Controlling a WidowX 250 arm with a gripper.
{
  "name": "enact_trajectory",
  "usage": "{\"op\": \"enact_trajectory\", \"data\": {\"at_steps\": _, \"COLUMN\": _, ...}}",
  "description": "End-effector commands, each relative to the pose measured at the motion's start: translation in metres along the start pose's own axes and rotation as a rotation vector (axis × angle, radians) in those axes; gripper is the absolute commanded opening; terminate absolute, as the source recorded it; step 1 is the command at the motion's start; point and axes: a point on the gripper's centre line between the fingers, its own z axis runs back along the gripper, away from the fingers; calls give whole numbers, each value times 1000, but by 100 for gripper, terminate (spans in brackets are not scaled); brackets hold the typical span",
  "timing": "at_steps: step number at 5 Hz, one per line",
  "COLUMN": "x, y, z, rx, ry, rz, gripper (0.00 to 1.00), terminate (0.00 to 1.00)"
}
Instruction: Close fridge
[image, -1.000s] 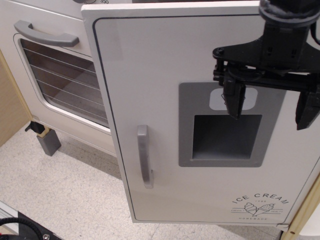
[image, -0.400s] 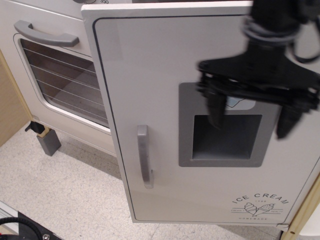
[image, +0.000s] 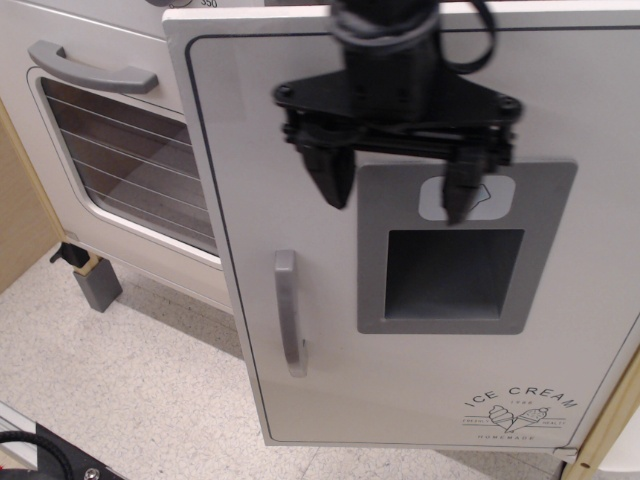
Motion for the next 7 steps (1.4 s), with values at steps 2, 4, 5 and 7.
{"op": "enact_trajectory", "data": {"at_steps": 2, "x": 34, "y": 29, "z": -4, "rx": 11, "ry": -127, "rz": -57, "gripper": 100, "terminate": 0}}
{"op": "enact_trajectory", "data": {"at_steps": 4, "x": 62, "y": 37, "z": -9, "rx": 16, "ry": -141, "rz": -22, "gripper": 100, "terminate": 0}}
{"op": "enact_trajectory", "data": {"at_steps": 5, "x": 75, "y": 39, "z": -10, "rx": 17, "ry": -157, "rz": 8, "gripper": 100, "terminate": 0}}
{"op": "enact_trajectory", "data": {"at_steps": 7, "x": 92, "y": 41, "z": -9, "rx": 21, "ry": -163, "rz": 57, "gripper": 100, "terminate": 0}}
